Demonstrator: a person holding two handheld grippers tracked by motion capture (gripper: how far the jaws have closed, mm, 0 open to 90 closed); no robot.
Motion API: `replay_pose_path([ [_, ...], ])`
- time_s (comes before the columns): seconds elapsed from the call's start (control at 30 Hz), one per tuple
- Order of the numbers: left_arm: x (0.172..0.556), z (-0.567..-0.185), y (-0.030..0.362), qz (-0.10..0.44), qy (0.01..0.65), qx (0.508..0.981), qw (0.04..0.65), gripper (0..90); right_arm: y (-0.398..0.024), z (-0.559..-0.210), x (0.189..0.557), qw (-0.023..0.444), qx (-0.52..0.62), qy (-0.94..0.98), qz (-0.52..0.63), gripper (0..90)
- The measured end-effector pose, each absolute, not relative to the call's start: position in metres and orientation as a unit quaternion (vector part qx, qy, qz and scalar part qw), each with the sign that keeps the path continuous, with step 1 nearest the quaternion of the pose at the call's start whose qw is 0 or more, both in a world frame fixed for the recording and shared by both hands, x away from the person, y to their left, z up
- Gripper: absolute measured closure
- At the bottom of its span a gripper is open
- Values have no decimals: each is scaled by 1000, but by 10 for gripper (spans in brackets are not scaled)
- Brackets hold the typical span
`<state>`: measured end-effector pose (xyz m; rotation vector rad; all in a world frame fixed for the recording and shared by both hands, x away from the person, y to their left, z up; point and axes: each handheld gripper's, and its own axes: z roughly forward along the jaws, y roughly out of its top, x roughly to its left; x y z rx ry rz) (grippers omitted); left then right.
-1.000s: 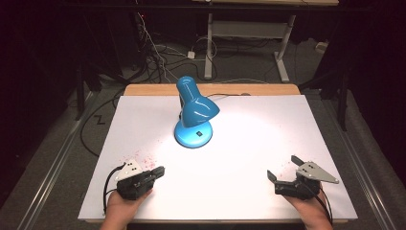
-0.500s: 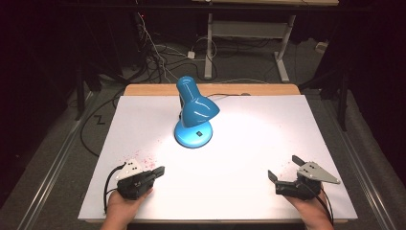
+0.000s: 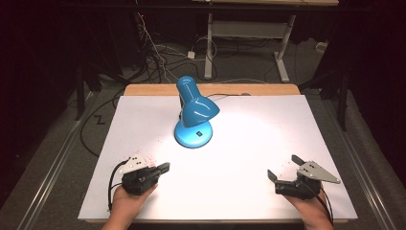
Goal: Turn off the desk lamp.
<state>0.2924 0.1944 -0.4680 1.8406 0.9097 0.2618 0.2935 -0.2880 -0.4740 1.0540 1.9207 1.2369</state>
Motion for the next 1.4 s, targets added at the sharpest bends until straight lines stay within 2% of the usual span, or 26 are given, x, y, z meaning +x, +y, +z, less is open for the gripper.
replay_pose_path([
  [0.37, 315, -455, 177, 117, 374, 763, 514, 880, -288, -475, 295, 304, 396, 727, 472, 6],
  [0.97, 355, -467, 149, 107, 373, 767, 511, 880, -292, -476, 296, 302, 400, 724, 474, 6],
  [1.4, 376, -471, 142, 105, 377, 765, 511, 880, -289, -476, 296, 299, 401, 725, 474, 6],
])
